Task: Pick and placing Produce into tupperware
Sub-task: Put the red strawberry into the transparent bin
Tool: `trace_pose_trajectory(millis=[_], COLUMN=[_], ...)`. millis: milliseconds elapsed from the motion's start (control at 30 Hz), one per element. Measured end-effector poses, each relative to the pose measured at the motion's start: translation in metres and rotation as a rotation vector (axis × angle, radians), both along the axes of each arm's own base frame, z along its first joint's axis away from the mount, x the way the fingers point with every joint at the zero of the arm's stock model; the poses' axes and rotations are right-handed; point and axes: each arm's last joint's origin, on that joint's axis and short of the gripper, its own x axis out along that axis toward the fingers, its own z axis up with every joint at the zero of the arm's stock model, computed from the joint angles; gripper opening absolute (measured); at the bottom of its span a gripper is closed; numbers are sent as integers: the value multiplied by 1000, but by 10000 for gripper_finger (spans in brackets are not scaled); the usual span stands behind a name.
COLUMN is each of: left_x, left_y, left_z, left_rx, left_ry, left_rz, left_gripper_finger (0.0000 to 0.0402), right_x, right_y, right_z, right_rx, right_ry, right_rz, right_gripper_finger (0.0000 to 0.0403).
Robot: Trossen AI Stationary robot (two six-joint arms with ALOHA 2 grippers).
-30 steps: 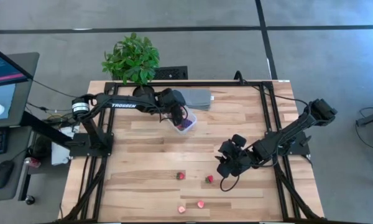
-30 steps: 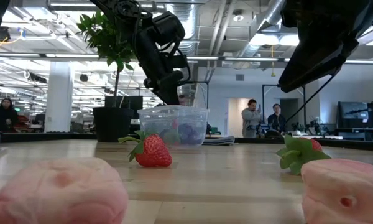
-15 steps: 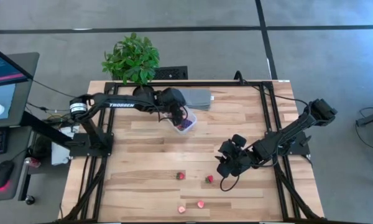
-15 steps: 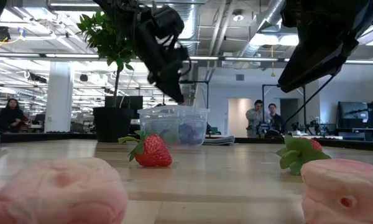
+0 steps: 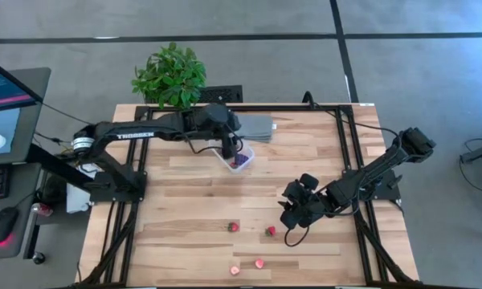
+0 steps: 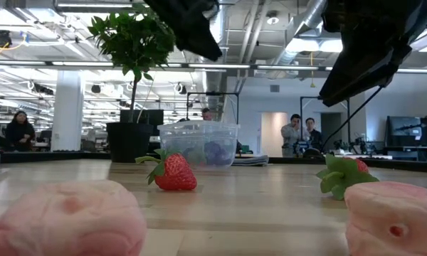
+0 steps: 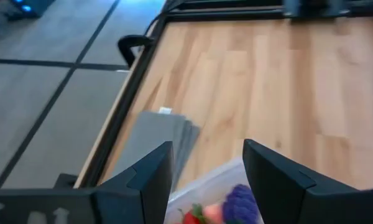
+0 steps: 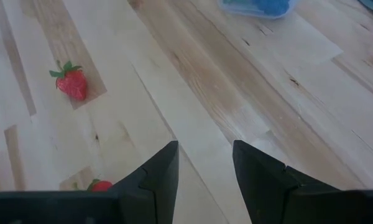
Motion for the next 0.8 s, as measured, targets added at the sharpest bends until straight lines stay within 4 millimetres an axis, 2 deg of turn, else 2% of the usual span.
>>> trace_pose_trajectory(millis=[200,500,800], left_x=[-14,-35,-40], left_y=[-31,-78,-105], left_z=[11,9,2], left_rx=[-39,-110,-110], left_ry=[45,202,252], left_rz=[-102,-209,-242], left_gripper_finger=[186,186,186], right_x=[-2,-7,-8], right_y=[0,10,23], right_z=[-2,-2,1], right_rx=[43,77,130], right_ry=[42,65,19], right_rz=[7,75,130], right_gripper_finger=[175,175,175])
